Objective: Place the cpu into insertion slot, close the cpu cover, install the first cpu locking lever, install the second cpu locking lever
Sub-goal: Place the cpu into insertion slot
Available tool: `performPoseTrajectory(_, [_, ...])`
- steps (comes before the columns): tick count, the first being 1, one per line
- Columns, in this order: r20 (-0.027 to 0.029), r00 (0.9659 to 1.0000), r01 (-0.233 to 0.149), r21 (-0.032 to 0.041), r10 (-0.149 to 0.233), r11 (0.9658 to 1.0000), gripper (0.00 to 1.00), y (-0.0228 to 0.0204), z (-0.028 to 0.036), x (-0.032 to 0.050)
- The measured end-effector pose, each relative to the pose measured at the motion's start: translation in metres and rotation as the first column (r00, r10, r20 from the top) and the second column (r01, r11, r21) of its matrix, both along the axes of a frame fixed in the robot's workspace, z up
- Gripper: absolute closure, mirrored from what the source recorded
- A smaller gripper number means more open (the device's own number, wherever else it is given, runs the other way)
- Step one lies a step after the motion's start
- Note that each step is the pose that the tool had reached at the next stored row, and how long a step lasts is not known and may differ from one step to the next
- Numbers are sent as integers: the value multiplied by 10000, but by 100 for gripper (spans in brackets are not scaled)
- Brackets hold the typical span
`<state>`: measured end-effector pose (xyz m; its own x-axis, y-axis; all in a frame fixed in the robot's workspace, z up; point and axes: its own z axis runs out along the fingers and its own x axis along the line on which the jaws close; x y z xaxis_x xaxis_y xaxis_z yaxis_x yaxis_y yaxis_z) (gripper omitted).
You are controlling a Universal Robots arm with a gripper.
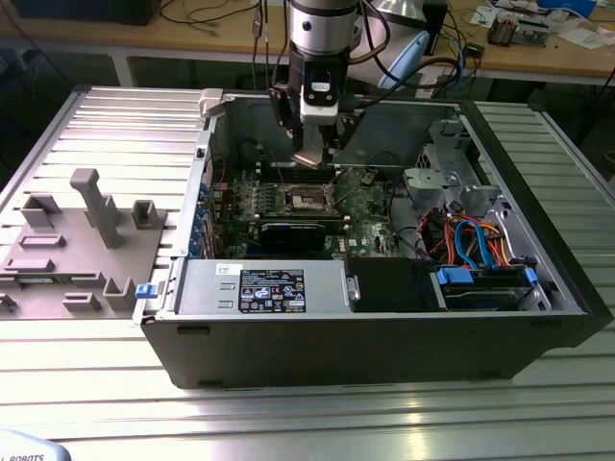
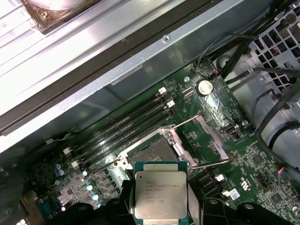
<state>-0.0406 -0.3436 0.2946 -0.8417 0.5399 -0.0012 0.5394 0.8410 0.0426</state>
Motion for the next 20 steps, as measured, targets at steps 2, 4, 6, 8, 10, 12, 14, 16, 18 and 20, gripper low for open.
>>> performPoseTrajectory(2, [0,10000,31,0,-31,10000,45,0,-1,0])
performPoseTrajectory(4, [-1,9999,112,-3,-112,9999,45,0,-2,0])
performPoseTrajectory(6, [0,9999,150,-3,-150,9999,45,0,-3,0])
performPoseTrajectory(8, [0,9998,184,-3,-184,9998,45,0,-3,0])
performPoseTrajectory(10, [0,9998,221,-3,-221,9998,45,0,-3,0])
performPoseTrajectory(12, [0,9997,251,-3,-251,9997,45,0,-3,0])
performPoseTrajectory(14, [0,9996,284,-4,-284,9996,45,0,-3,0])
performPoseTrajectory(16, [0,9995,323,-4,-323,9995,45,0,-3,0])
performPoseTrajectory(18, [0,9994,357,-3,-357,9994,45,0,-3,0])
performPoseTrajectory(20, [0,9991,413,-4,-413,9991,45,0,-3,0])
